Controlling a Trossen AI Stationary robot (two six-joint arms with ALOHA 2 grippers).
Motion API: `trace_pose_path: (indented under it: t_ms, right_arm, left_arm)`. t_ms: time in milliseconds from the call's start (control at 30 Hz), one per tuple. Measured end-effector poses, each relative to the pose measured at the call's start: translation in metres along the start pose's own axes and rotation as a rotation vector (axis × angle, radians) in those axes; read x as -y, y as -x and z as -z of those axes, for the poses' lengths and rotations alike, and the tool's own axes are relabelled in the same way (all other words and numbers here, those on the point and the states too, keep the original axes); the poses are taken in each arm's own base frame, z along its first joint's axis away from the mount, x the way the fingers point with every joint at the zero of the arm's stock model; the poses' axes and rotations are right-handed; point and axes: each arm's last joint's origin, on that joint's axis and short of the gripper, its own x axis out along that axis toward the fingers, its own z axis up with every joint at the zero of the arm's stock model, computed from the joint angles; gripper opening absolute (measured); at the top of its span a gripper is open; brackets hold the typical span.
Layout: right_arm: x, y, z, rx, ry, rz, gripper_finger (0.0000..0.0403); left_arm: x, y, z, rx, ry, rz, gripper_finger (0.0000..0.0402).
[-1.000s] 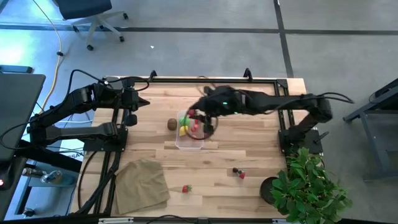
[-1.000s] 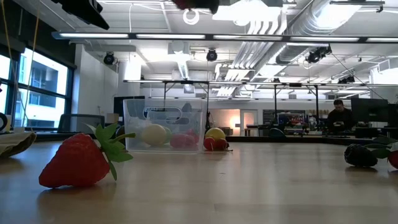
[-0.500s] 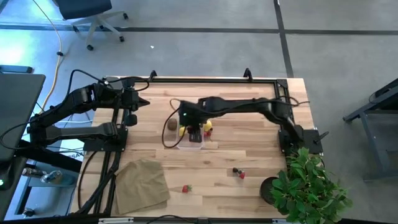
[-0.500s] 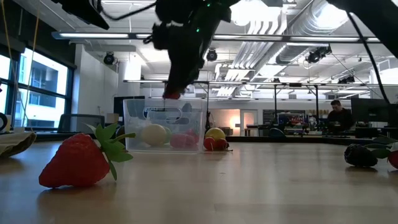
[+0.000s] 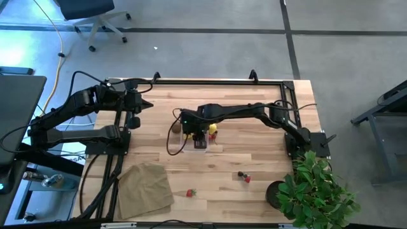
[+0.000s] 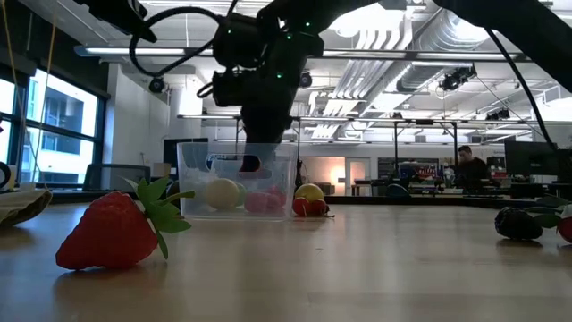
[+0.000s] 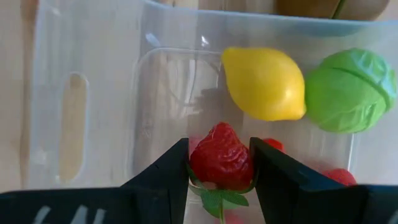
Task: Pick and placing Produce into tupperware
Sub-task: Put the strawberry into the transparent bin
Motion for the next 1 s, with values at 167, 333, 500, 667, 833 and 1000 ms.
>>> trace_pose_path:
  t_ms: [167, 333, 500, 667, 833, 1000]
  right_arm:
    - [0.007, -0.006, 0.002, -0.006, -0.014, -0.002, 0.0131]
    - [0.008, -0.008, 0.002, -0.008, -0.015, -0.003, 0.0131]
    - [0.010, -0.008, 0.003, -0.011, -0.018, -0.002, 0.0131]
    - [0.014, -0.008, 0.004, -0.016, -0.031, 0.001, 0.0131]
    - [0.014, -0.008, 0.004, -0.016, -0.048, -0.001, 0.0131]
    - [0.016, -0.008, 0.004, -0.004, -0.052, -0.019, 0.0131]
  left_arm:
    - [0.000, 0.000, 0.000, 0.000, 0.000, 0.000, 0.0001]
    - [0.000, 0.000, 0.000, 0.000, 0.000, 0.000, 0.0001]
    - [0.000, 0.000, 0.000, 0.000, 0.000, 0.000, 0.0001]
    - [0.000, 0.000, 0.000, 0.000, 0.000, 0.000, 0.0001]
    - [0.000, 0.000, 0.000, 0.000, 0.000, 0.000, 0.0001]
    - [0.000, 0.000, 0.000, 0.000, 0.000, 0.000, 0.0001]
